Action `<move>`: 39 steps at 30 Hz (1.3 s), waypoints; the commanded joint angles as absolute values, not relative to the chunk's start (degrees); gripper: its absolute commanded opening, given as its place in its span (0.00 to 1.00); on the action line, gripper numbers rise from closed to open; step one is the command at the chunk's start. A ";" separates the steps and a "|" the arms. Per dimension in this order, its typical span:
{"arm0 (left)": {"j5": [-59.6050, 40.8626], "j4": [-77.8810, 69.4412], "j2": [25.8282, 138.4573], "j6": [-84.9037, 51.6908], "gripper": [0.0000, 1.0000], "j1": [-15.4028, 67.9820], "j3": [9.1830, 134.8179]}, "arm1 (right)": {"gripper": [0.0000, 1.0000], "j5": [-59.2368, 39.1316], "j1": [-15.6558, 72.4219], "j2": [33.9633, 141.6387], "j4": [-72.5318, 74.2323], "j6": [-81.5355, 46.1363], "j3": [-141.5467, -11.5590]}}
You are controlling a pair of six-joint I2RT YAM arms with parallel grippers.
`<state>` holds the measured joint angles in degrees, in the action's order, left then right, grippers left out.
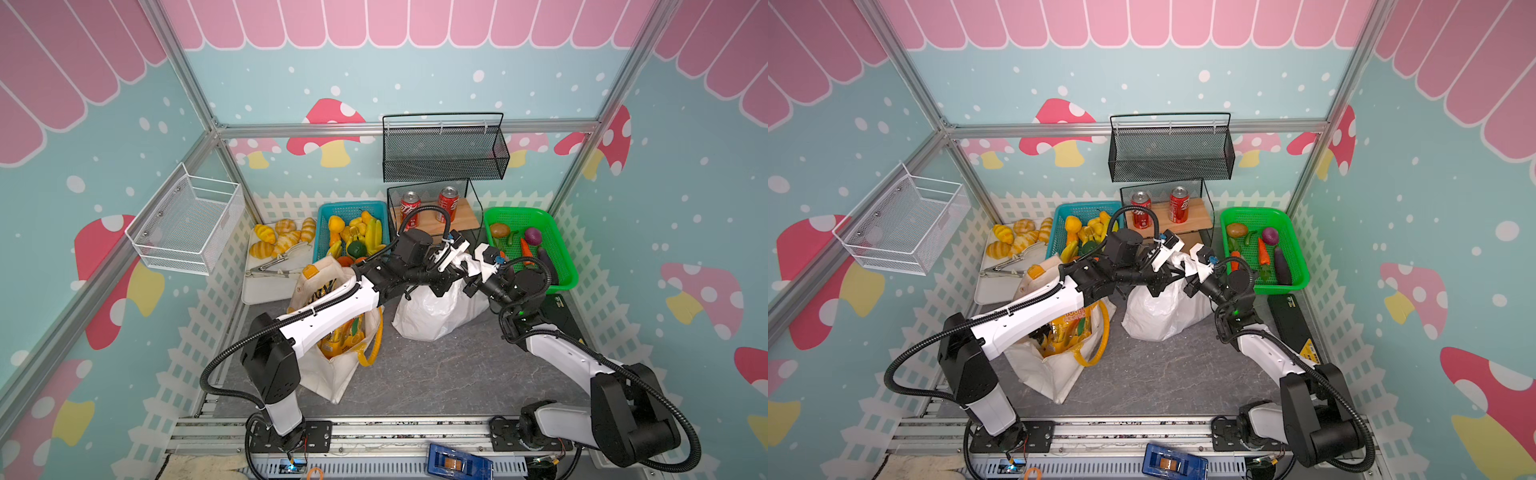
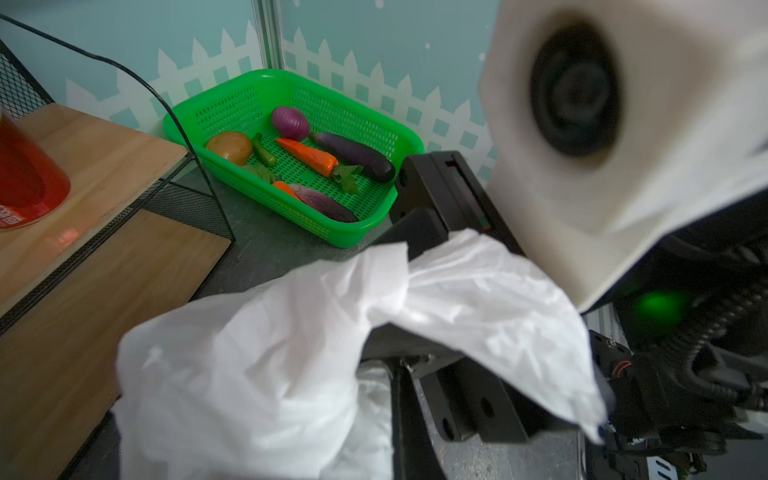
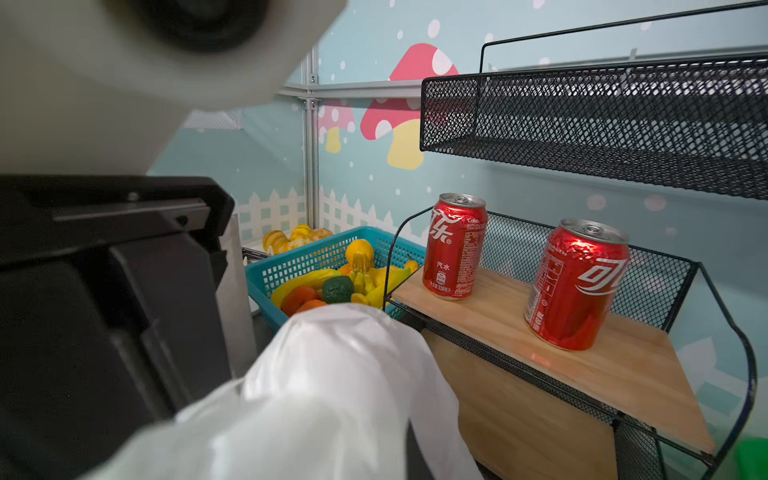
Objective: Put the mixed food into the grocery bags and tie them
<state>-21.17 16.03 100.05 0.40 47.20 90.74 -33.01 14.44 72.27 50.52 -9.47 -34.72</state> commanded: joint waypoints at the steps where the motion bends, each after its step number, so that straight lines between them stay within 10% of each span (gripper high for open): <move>1: -19.17 10.23 97.55 -3.82 0.00 48.94 89.32 | 0.00 -41.18 12.49 70.64 54.56 -13.23 -34.05; 22: -22.75 4.64 90.91 -4.07 0.62 44.97 74.53 | 0.00 -50.73 9.17 77.69 74.82 -20.44 -28.13; 29: -22.14 4.79 85.70 -3.74 0.60 41.16 67.58 | 0.00 -50.39 9.30 77.84 77.77 -24.07 -27.99; 39: -25.22 1.21 89.86 -5.44 0.25 44.31 69.27 | 0.00 -46.01 11.86 78.31 81.31 -29.40 -28.84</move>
